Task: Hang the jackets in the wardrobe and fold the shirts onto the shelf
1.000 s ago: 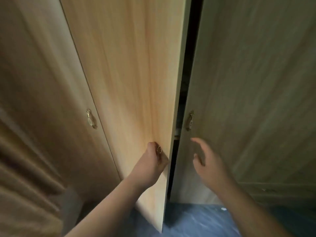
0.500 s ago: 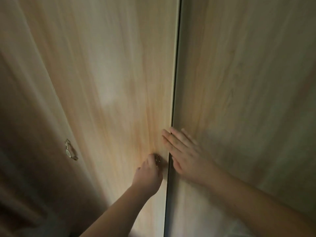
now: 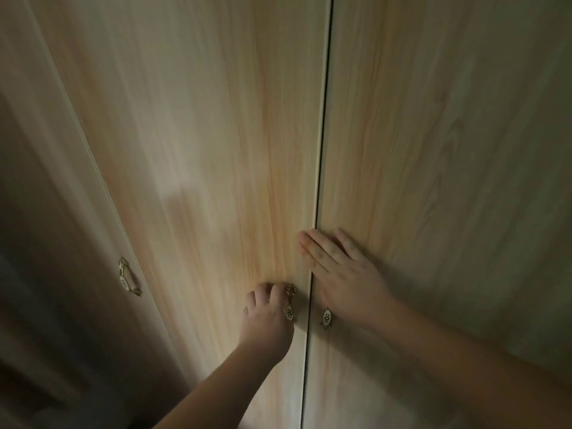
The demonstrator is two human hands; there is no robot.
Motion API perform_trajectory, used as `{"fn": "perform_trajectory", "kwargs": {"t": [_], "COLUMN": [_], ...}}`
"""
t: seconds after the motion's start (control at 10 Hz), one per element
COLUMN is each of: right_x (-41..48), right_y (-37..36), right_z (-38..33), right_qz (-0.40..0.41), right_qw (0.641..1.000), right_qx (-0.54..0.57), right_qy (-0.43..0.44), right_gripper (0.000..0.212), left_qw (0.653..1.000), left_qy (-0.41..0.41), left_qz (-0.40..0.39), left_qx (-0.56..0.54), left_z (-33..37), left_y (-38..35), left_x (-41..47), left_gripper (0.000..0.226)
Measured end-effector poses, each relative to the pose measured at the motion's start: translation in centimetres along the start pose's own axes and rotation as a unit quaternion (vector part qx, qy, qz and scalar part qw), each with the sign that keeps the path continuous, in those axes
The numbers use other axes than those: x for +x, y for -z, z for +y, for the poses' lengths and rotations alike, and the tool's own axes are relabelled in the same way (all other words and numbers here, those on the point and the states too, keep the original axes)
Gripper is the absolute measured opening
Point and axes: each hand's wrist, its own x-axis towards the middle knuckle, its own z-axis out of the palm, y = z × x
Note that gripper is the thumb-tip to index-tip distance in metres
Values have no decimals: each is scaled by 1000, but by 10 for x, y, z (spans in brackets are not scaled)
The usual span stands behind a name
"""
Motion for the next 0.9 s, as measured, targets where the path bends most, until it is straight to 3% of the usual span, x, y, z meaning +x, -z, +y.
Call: {"fn": "perform_trajectory", "kwargs": {"t": [0.4,0.6,0.7,0.8,0.9], "right_x": [3,5,6,1,-28], "right_y": [-9,15,40,80,107], "right_z": [-4,-22,-39,-62,-89], "right_qz": [6,-77,-122,-182,-159], "right_qw": [999,994,986,960,945], "right_qx": [-40,-41,-5,114,156], "right_qy": [-19,-64,-113,-180,-240], "right_gripper": [72,78,76,76,66], "left_qw": [999,988,982,980,980], "left_qy": [-16,-14,-40,-62,-89], "left_qz": [9,-147,-180,-184,-172], "left_qx": [-26,-43,-36,-46,-42], "left_z": [-7,-3,-4,-8,-18], "left_y": [-7,28,54,90,121], "left_x": [6,-13,-37,-74,-114], "left_gripper": [58,71,75,72,70]}}
